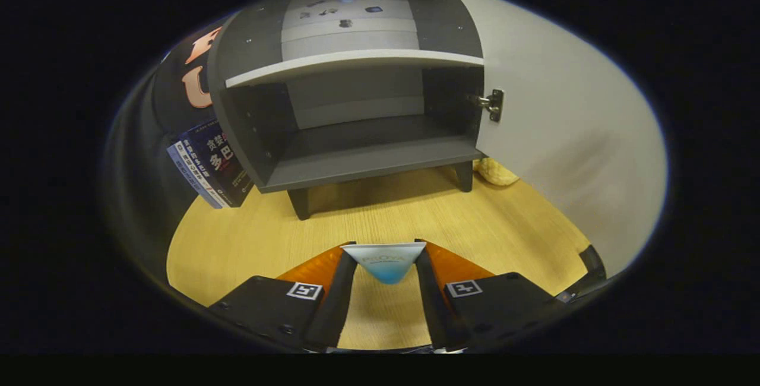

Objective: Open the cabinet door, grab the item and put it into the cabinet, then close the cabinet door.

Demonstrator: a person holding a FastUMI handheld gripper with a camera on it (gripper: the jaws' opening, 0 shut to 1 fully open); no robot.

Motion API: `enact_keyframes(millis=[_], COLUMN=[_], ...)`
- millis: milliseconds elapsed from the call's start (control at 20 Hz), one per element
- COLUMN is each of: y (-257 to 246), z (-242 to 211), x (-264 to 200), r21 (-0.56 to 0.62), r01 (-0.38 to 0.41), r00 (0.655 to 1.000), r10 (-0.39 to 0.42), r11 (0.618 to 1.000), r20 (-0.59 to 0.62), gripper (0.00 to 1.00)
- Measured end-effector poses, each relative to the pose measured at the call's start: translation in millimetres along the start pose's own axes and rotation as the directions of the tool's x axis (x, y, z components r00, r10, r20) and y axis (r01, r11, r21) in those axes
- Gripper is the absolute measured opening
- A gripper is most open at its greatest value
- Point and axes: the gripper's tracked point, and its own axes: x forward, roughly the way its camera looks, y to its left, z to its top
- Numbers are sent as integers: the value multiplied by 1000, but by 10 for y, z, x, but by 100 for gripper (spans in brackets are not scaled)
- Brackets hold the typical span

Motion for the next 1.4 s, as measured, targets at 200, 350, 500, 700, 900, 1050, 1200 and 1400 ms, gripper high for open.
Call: enact_keyframes(millis=[200,350,500,700,900,1050,1200,1400], y=[69,160,292,399,477,517,567,615], z=[451,856,1268,1786,2324,2727,3070,3391], x=[-271,-507,-719,-930,-1037,-1014,-856,-496], r21=[-24,-17,-35,-88,-108,-141,-154,-157], r01=[-16,-50,-83,-96,-96,-71,-53,-40], r00=[999,997,991,982,974,967,964,966], r10=[17,51,86,108,116,103,91,79], r11=[1000,999,996,992,990,987,987,987], r20=[33,65,102,152,197,231,250,245], gripper=[62,62,62,62,62,62,62,62])
